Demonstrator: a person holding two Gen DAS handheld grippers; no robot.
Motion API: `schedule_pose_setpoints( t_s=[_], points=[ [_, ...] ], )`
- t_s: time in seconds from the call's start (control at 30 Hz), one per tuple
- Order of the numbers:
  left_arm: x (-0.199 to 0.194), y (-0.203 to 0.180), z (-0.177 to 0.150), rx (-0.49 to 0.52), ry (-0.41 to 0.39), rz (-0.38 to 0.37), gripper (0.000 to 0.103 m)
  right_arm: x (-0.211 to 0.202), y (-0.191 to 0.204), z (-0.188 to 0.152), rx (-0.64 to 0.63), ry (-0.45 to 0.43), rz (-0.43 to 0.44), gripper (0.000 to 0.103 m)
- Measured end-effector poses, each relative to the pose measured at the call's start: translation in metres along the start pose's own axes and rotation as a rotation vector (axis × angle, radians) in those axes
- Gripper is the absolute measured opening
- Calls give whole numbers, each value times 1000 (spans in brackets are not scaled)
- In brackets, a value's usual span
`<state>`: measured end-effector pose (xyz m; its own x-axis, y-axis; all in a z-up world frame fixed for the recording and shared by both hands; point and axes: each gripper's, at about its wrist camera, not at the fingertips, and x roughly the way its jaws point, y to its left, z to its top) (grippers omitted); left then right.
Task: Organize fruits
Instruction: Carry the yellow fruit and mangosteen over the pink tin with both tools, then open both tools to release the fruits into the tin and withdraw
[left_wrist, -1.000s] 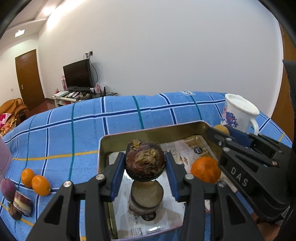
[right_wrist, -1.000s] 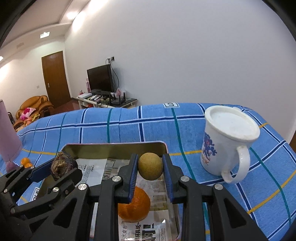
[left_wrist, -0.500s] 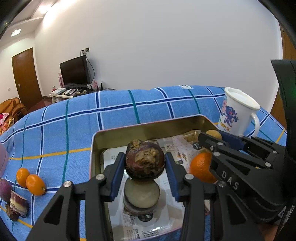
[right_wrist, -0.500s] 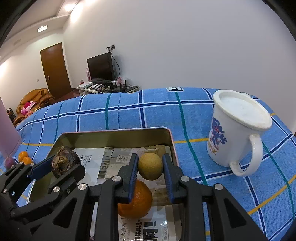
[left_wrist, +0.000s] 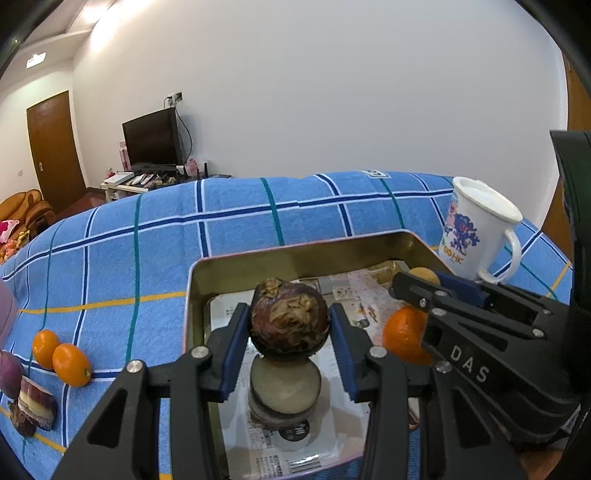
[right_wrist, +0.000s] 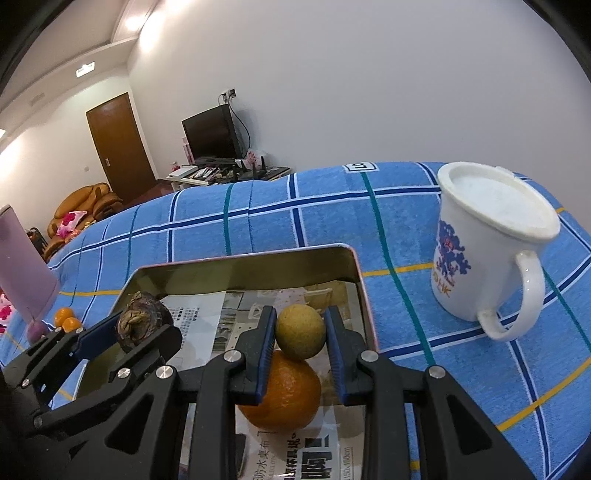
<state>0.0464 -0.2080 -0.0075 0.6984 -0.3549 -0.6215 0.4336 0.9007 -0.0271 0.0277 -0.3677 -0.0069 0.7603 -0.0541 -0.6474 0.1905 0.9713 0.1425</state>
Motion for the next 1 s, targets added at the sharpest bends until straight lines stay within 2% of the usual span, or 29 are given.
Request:
schedule_pose_setpoints(
  t_s=[0.1,0.2,0.27,0.33,0.37,0.43,0.47,0.5,0.6,0.7,1.0],
  points=[
    [0,0,0,-1,0,0,45,-1,0,0,10,2,5,30],
    [0,0,0,1,2,2,46,-4,-4,1,31,-11,18,38],
    [-1,-2,0,10,3,7,47,-6,-7,3,56,-25,66,59],
    [-3,-4,0,15,-8,12,47,-10,-8,4,73,-45,106,70],
    [-5,-5,0,21,-20,16,48,-14,-6,5,64,-66,95,70],
    [-8,-9,-2,29,-36,30,62,-22,-4,5,49,-113,70,70],
    [-11,-10,-2,30,-50,48,76,-27,-4,6,47,-144,62,70],
    [-13,-10,-3,29,-61,58,84,-31,-4,6,50,-167,60,71],
    [-20,-10,-5,27,-102,67,99,-39,-10,7,74,-224,44,76],
    [-26,-10,-5,30,-132,80,103,-41,-16,7,97,-240,28,79],
    [-38,1,-7,1,-179,100,103,-50,-15,3,86,-293,-39,79]
  ],
)
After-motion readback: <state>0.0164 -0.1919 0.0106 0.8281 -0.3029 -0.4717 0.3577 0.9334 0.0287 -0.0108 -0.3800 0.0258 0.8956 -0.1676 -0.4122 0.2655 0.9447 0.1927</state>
